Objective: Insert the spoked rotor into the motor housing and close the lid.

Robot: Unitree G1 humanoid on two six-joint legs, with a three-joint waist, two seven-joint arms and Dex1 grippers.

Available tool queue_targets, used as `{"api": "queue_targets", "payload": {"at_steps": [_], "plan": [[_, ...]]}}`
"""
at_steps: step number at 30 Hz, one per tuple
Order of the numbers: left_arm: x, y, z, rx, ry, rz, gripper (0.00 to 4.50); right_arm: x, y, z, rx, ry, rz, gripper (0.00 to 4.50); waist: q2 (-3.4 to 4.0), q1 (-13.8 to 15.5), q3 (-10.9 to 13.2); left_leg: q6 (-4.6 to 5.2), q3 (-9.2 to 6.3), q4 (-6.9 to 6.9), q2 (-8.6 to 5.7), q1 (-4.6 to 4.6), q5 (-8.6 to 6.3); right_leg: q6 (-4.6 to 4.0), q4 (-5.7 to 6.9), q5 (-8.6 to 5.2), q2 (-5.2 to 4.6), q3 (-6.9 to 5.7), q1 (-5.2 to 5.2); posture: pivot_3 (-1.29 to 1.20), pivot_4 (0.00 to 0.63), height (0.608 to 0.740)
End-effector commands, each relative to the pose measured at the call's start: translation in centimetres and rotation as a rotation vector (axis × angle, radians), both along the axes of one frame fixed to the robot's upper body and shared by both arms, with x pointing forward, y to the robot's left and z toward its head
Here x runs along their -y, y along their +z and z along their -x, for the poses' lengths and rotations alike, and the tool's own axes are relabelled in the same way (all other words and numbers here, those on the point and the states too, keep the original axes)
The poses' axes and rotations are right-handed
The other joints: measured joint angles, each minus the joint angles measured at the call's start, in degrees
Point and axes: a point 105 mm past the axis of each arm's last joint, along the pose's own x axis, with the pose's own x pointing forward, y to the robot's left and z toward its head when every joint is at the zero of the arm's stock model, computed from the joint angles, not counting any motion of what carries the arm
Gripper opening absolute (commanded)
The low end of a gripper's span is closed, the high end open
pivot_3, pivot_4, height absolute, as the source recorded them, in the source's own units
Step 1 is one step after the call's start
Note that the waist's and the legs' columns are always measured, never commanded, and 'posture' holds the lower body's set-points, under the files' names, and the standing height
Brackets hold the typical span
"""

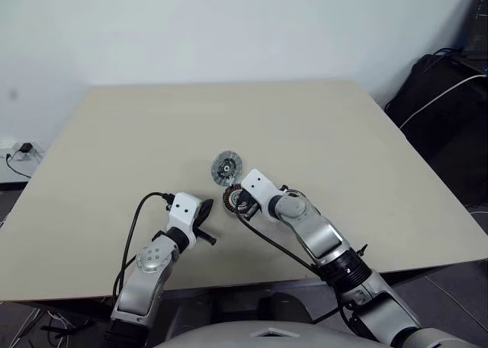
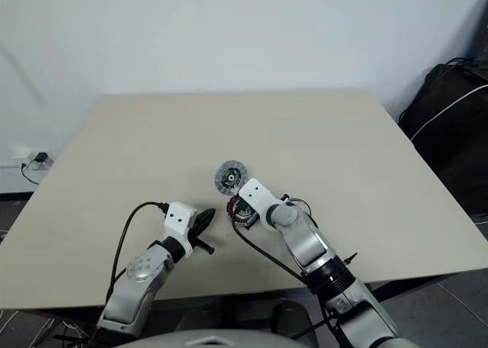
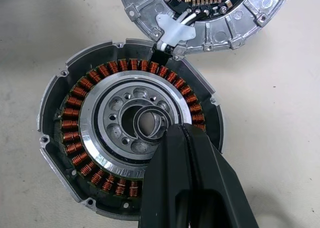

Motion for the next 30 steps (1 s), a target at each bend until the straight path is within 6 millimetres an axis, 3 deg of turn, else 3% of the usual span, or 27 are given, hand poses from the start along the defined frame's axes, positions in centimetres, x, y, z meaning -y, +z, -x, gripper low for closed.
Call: {"api": "queue_targets", "payload": {"at_steps": [1, 18, 30], "plan": [[0.6, 1.3, -0.4, 0.058, -0.012, 0.011, 0.00, -0.6, 1.2, -0.5, 0.043, 0.021, -0.020, 0.03, 0.02, 0.00, 0.01, 0.00, 0.00, 0.00, 0.00, 0.00, 0.00, 0.00, 0.00, 0.00, 0.00, 0.00, -0.01, 0.00, 0.000, 0.740], [0.7, 1.1, -0.5, 0.049, -0.010, 0.011, 0.00, -1.1, 2.4, -1.2, 0.104, 0.007, -0.061, 0.03, 0.07, 0.01, 0.04, -0.01, 0.01, -0.05, 0.00, -0.01, 0.00, -0.01, 0.00, -0.01, 0.00, 0.00, -0.04, 0.00, 0.000, 0.740], [0.8, 1.0, -0.4, 0.041, -0.013, 0.012, 0.00, -2.7, 1.9, 0.3, 0.059, 0.108, -0.084, 0.03, 0.09, 0.02, 0.06, -0.02, 0.01, -0.06, 0.00, -0.04, 0.00, -0.02, 0.00, -0.01, 0.00, 0.00, -0.09, 0.00, 0.000, 0.740]]}}
